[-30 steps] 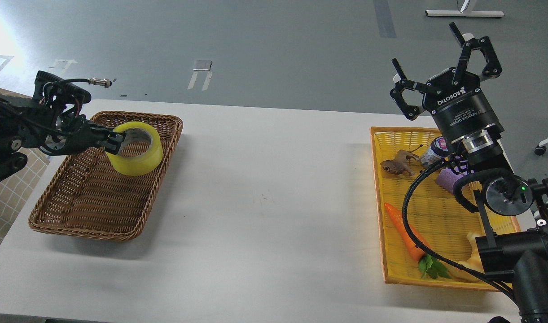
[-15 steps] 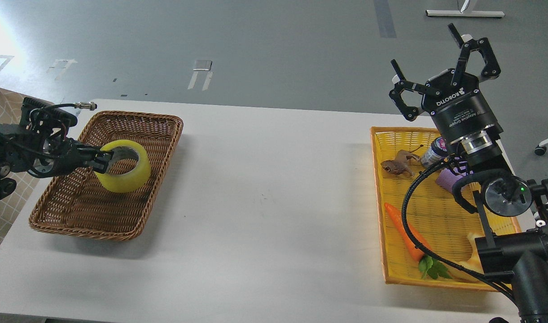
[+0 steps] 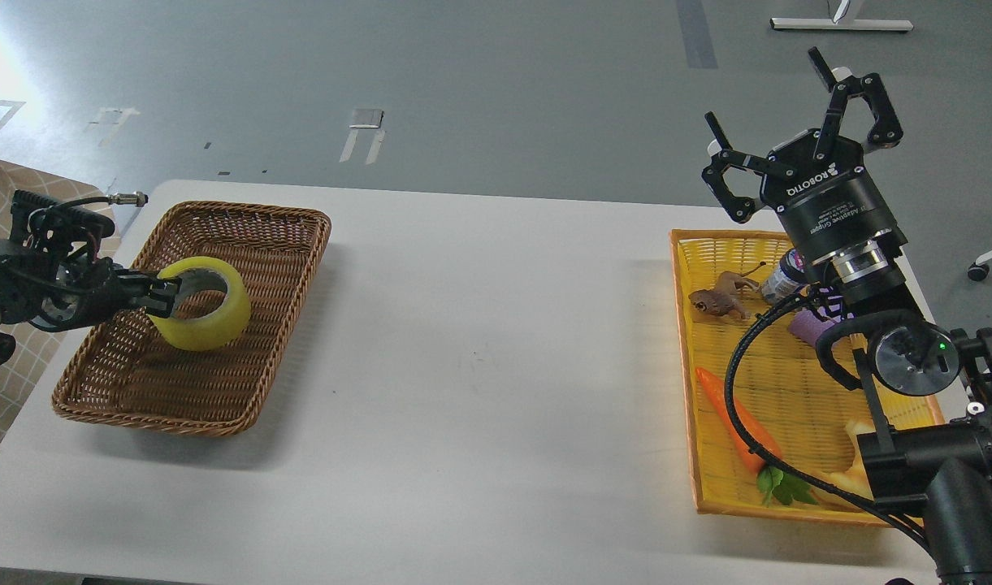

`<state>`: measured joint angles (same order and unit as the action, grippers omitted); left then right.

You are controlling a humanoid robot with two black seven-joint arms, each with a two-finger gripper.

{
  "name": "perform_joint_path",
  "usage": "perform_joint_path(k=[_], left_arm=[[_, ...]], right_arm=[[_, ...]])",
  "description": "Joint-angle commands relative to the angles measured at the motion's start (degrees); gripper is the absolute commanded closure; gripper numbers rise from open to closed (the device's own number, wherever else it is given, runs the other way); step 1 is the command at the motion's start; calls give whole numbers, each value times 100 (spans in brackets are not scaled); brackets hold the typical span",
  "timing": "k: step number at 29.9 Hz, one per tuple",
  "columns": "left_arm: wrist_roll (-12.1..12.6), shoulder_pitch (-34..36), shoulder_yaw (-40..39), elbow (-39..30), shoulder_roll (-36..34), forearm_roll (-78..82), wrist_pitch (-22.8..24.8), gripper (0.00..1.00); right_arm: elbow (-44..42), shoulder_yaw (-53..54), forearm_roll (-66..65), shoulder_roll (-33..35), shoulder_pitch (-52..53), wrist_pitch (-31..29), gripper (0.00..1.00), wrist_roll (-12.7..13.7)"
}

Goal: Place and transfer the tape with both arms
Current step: 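Lower the tape roll into the basket and open the left gripper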

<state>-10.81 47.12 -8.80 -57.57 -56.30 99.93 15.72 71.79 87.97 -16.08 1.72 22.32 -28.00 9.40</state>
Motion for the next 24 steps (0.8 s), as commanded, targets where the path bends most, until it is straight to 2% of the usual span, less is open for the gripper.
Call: perform_joint_path(k=[1,24], left_arm=[[-52,-18,1,88,49,-132,-34,100],[-52,-255,10,387,295,-387,-148,100]], right_arm=[[1,1,0,3,-9,0,0,0],[54,9,0,3,-53,0,0,0]])
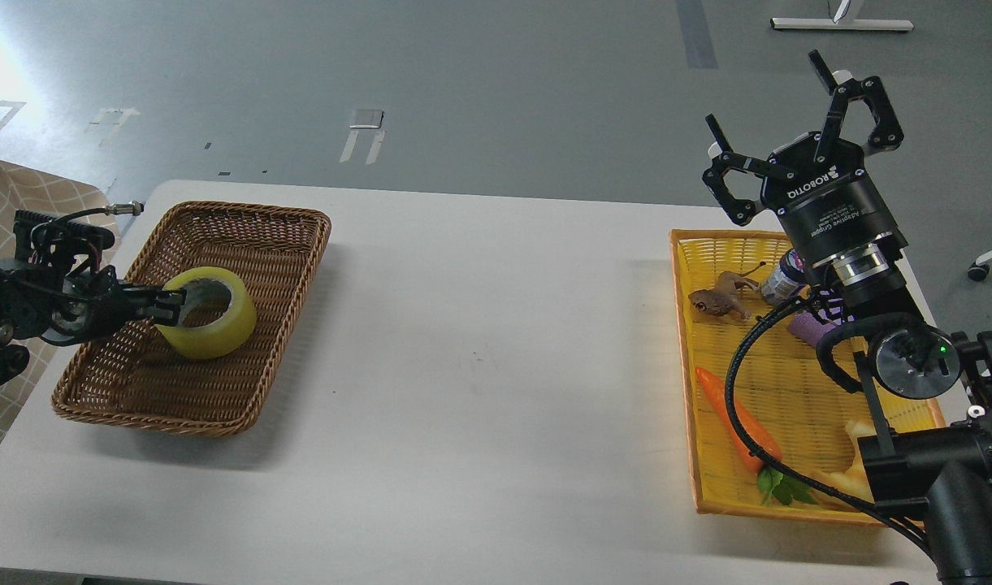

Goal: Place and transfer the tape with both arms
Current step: 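Lower the tape roll into the basket and open the left gripper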

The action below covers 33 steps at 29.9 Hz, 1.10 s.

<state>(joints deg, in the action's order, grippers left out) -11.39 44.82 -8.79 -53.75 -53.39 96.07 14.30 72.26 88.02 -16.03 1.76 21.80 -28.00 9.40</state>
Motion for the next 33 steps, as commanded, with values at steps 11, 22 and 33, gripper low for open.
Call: perform_joint_path(k=[11,22,33], left_arm=[[23,-70,9,58,4,-1,-6,81],[14,-79,0,49,4,-756,-225,27],[-3,17,-88,-126,-110,-1466,-305,3]], right_arm=[[7,-4,-5,-9,0,0,0,0],[-2,4,-5,-9,0,0,0,0],[-2,4,-5,0,0,0,0,0]])
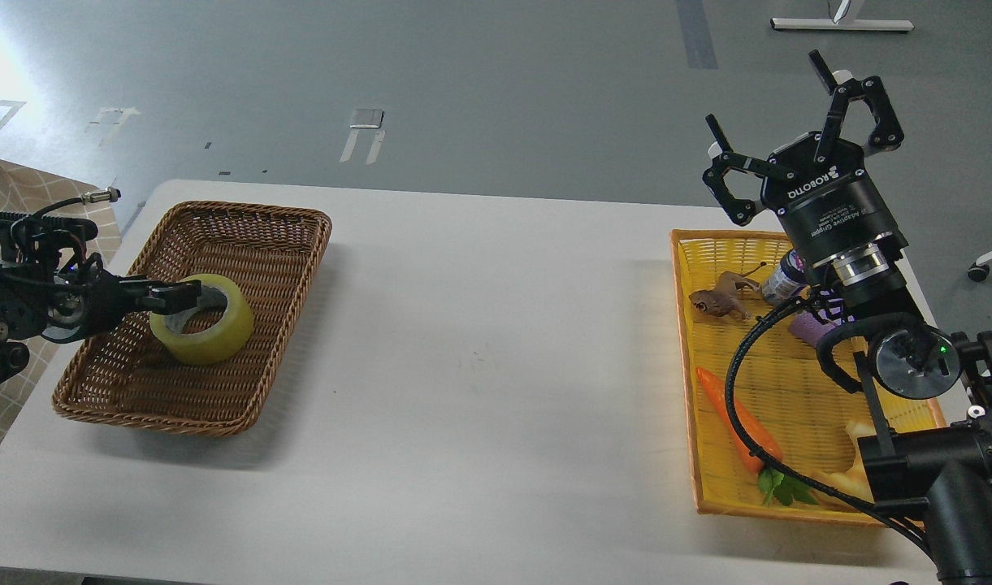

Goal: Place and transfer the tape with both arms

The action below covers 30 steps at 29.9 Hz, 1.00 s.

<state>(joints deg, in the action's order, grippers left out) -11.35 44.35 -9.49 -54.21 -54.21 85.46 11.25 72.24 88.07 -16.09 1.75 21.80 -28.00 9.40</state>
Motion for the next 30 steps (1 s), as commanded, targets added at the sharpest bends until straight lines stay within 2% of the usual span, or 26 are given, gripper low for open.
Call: perform_joint_path(k=[1,7,11,16,22,26,30], left_arm=[[-16,82,-26,-107,-37,-521,9,3],[-104,609,-79,-652,-371,-1426,71,3],[-104,908,-280,-634,-187,-2688,79,2],[-78,961,-746,-608,173,-4457,106,2],[-87,988,-1853,-608,946,-5680,474,2],[-61,900,-2941,-608,1701,-6329,668,2],[-87,812,-3348,-669,2063,-6525,896,2]], right_arm=[[0,0,0,1,-1,0,0,0],[0,0,0,1,-1,0,0,0],[0,0,0,10,-1,0,0,0],[9,0,0,27,-1,0,0,0],[9,26,0,159,17,0,0,0],[149,87,1,291,-9,0,0,-44],[176,105,0,353,8,0,0,-44]])
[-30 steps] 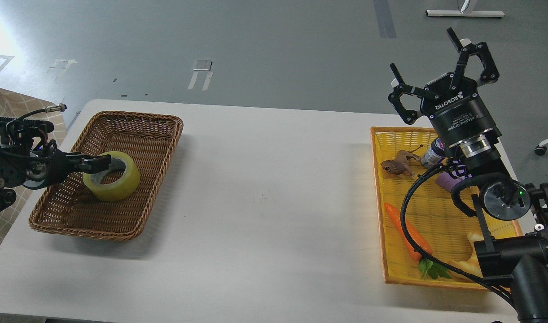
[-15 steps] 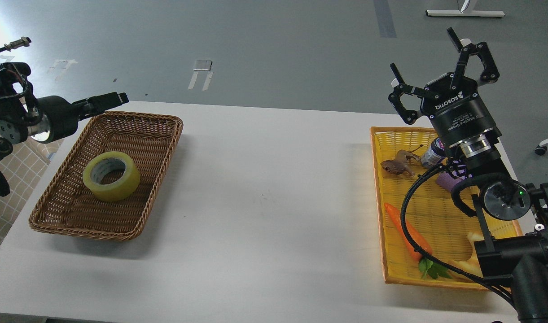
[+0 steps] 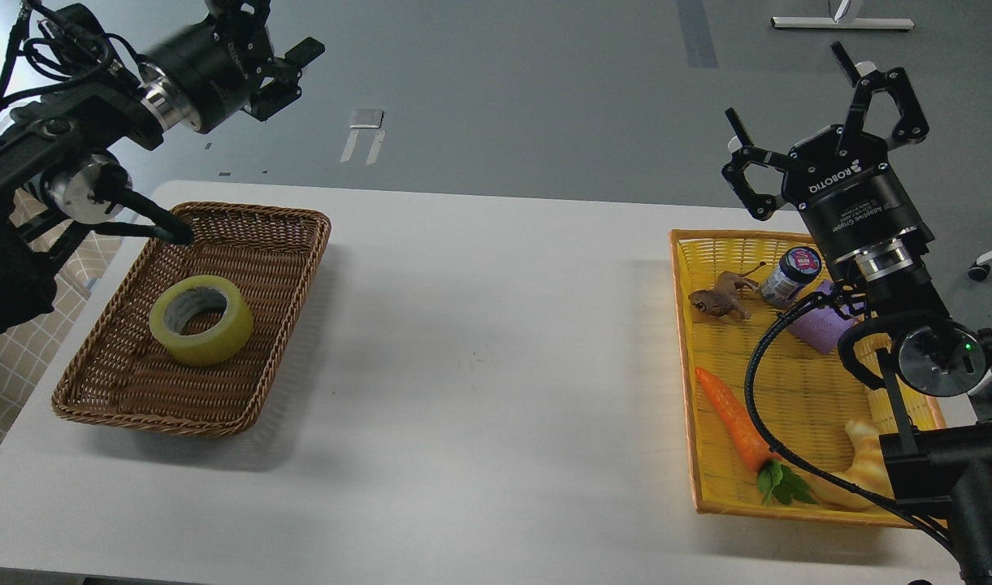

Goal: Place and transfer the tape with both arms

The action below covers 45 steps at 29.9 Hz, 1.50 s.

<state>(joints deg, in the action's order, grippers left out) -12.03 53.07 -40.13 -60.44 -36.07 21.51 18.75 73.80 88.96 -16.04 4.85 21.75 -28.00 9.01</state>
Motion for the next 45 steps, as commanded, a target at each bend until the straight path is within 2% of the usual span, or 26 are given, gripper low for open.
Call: perform_joint_path(k=[1,6,10,18,24,31,45], left_arm=[[-27,-69,-398,-65,398,-147,233,2],[-18,-306,-716,-486,698,-156,357,2],[25,-867,-874,-1039,864,-147,445,2],[-27,-1536,-1067,-1400,1075,-147,506,2],[-18,-1862,-1735,-1471,1366,-156,515,2],[-19,-1976,-1998,-1471,1497,-269,621,2],[34,-2178,-2061,-1462,1524,-314,621,2]], right_arm=[[12,7,-4,42,31,0,0,-4],[-50,7,-4,59,58,0,0,-4],[-59,51,-13,209,66,0,0,-4],[-173,113,-4,270,66,0,0,31],[-331,51,-30,288,163,0,0,75],[-446,16,-30,411,268,0,0,75],[-393,-1,-22,332,225,0,0,75]])
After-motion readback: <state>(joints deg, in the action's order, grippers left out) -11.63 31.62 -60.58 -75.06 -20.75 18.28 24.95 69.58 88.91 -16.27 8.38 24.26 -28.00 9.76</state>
